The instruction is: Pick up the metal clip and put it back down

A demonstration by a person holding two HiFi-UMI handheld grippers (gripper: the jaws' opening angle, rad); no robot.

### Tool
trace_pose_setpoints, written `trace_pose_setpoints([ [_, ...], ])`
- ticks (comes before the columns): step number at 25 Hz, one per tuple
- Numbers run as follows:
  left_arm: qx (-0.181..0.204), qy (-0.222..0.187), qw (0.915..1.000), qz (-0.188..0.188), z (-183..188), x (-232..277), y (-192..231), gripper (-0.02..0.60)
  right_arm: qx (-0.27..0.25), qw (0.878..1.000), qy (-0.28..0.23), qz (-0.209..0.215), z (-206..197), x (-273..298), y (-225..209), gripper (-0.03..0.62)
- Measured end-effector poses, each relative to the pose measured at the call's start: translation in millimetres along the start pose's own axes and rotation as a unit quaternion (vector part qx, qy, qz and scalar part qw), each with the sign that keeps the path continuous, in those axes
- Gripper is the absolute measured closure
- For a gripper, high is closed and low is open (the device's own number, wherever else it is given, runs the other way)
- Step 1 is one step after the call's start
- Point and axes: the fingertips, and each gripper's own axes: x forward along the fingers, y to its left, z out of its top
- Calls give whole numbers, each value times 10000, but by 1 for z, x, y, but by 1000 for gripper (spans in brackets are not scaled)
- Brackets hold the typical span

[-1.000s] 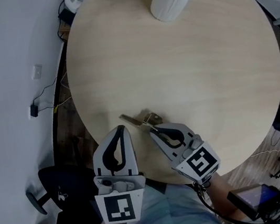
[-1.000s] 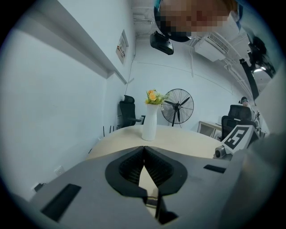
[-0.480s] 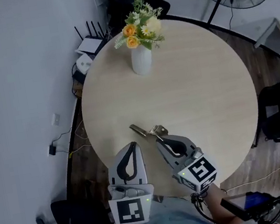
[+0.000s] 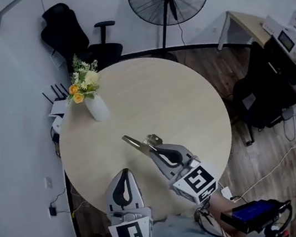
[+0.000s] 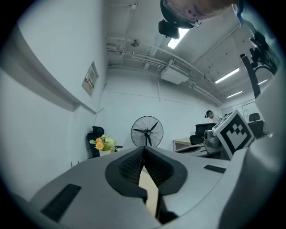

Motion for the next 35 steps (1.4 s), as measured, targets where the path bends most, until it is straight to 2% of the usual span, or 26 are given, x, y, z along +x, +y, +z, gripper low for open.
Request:
trace_pose_setpoints([
  [5,54,-123,9976,-676,15,12,-66,563,30,9970,-100,-765,7,-65,-50,537],
  [9,109,-115,9932,-1151,8,22,-102,563,75,9903,-133,-1380,-2,-102,-87,537],
  [12,78,-9,9882,-1528,-1,29,-132,563,178,9836,-96,-1794,-15,-133,-113,537],
  [15,-132,193,9821,-1870,-11,35,-157,563,350,9753,-43,-2182,-31,-156,-133,537],
  [19,-58,442,9748,-2186,-30,48,-171,563,550,9658,84,-2534,-63,-168,-154,537],
  [26,82,1009,9673,-2325,-88,74,-168,563,1011,9526,265,-2857,-134,-159,-190,537],
  [31,313,1442,9589,-2423,-122,92,-173,562,1374,9403,438,-3083,-186,-165,-214,537],
  [35,479,1730,9526,-2456,-152,104,-175,562,1628,9352,568,-3092,-231,-158,-230,537],
])
